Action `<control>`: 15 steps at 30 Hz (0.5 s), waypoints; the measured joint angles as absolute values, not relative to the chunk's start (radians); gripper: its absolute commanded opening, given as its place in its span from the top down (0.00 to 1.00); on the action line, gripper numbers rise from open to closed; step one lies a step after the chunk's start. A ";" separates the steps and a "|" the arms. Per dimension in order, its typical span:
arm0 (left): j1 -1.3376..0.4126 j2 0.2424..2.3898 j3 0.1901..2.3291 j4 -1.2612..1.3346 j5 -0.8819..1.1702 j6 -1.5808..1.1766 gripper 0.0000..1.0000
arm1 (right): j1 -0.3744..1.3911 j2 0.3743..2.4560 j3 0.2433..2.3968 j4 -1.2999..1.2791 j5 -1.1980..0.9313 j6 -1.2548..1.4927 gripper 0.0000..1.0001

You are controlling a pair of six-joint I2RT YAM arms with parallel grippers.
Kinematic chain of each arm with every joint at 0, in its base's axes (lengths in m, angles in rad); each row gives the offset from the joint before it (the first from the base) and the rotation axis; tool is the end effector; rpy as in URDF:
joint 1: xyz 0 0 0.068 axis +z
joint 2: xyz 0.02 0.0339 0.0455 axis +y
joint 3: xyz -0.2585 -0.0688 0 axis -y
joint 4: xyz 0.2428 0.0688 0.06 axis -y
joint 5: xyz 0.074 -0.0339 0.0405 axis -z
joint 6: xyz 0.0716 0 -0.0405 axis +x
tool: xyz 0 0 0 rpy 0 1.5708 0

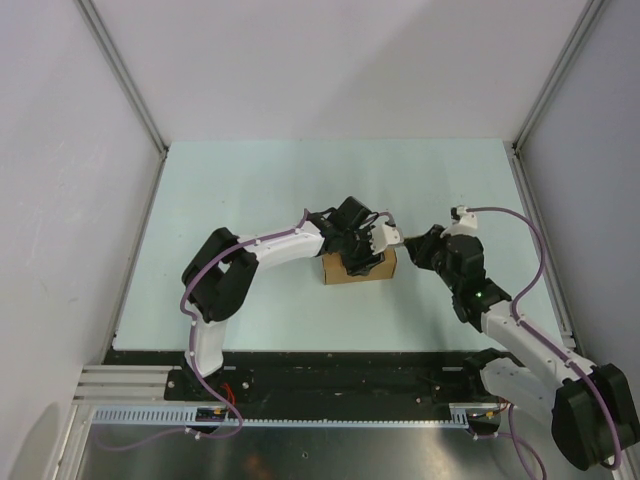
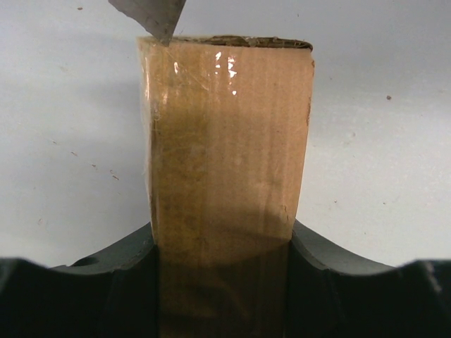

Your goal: Unpack the express box

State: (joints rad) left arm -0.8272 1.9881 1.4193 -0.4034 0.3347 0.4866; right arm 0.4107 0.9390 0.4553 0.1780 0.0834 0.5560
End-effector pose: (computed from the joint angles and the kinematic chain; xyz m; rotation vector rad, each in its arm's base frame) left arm 0.2815 -0.3409 0.1526 1.6642 1.9402 -0.5585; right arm 0.2305 0.0939 0.2186 0.1976 1.9073 0.5821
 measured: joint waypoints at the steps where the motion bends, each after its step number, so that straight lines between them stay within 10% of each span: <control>1: -0.827 1.988 1.419 -0.404 0.335 0.486 0.65 | 0.410 0.941 0.455 0.181 0.083 0.556 1.00; 15: -0.827 1.989 1.419 -0.402 0.332 0.479 0.65 | 0.402 0.943 0.455 0.200 0.083 0.546 1.00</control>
